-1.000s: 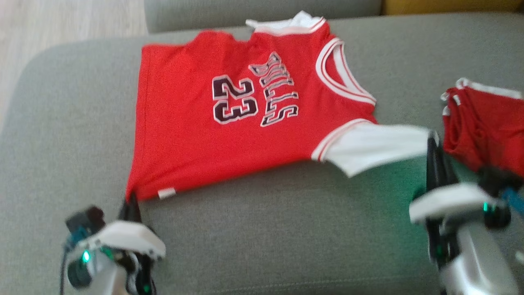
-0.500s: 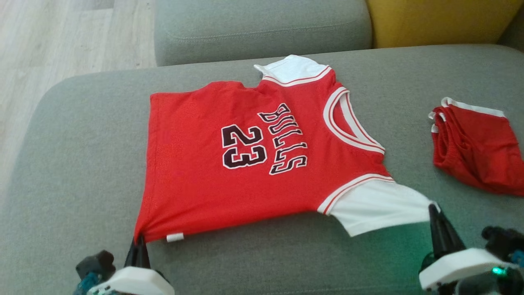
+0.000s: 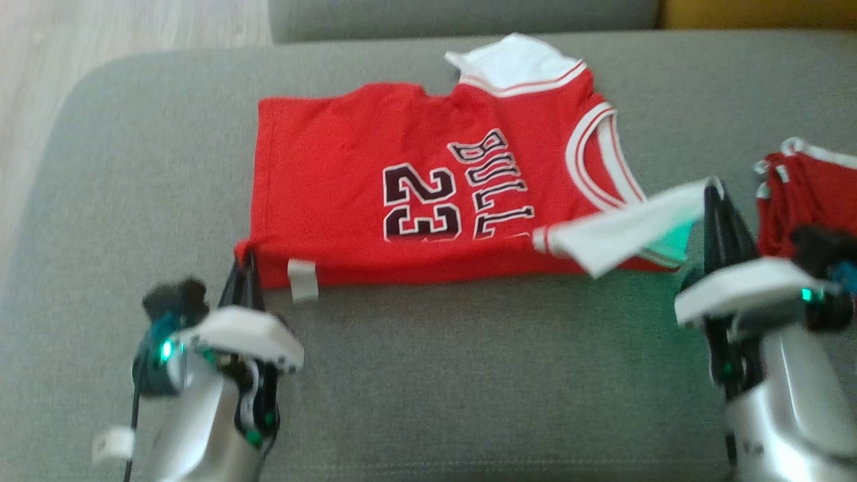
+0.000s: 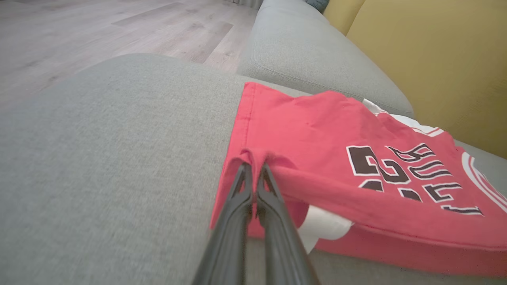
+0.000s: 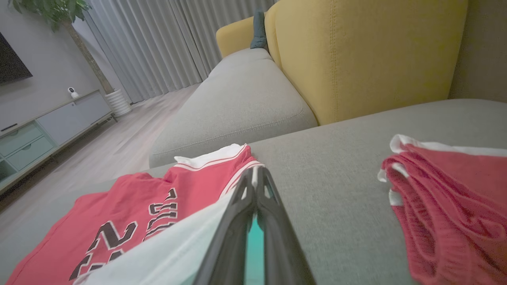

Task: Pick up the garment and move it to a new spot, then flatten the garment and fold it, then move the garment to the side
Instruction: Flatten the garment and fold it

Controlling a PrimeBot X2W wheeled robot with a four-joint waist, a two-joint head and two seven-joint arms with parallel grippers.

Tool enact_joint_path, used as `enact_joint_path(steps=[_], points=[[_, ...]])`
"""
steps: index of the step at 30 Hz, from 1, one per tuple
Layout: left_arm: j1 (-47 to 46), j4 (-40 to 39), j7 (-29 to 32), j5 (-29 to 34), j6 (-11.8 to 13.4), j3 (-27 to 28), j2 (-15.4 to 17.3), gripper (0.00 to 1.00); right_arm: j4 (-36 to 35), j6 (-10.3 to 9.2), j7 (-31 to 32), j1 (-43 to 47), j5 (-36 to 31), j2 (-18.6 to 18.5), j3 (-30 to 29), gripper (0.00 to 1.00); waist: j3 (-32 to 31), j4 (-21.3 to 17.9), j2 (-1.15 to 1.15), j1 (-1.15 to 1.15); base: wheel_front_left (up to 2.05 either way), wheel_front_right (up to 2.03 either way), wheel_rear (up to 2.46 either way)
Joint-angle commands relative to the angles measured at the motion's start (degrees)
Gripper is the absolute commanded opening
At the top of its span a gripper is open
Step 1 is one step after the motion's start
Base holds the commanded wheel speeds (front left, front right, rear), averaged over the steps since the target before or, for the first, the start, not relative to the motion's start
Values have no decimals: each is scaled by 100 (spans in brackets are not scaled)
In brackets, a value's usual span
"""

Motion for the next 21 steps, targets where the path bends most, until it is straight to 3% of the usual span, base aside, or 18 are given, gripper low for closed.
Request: enact_joint_path(steps=[1, 11, 12, 13, 14, 21], points=[[-413, 2, -35, 52, -10, 116, 101, 0, 25, 19, -124, -439, -109, -43, 80, 0, 235, 100, 0, 0, 0, 0, 0], [-1428, 879, -35, 87, 39, 182, 101, 0, 1584, 19, -933, -1739, -828, -73, -307, 0, 658, 195, 0, 0, 0, 0, 0], [-1469, 852, -35, 118, 37, 208, 101, 20, 1725, 19, -1023, -1832, -885, -70, -331, 37, 680, 203, 0, 0, 0, 0, 0], [-1477, 821, -35, 105, -10, 216, 101, 96, 1851, 19, -1099, -1909, -926, -65, -348, 100, 694, 207, 0, 0, 0, 0, 0], [-1479, 803, -35, 28, -66, 233, 101, 100, 1959, 19, -1161, -1971, -950, -60, -353, 100, 708, 207, 0, 0, 0, 0, 0], [-944, 333, -35, -313, -189, 310, 101, 100, 2006, 19, -1334, -1865, -892, -31, -341, 100, 684, 204, 0, 0, 0, 0, 0]])
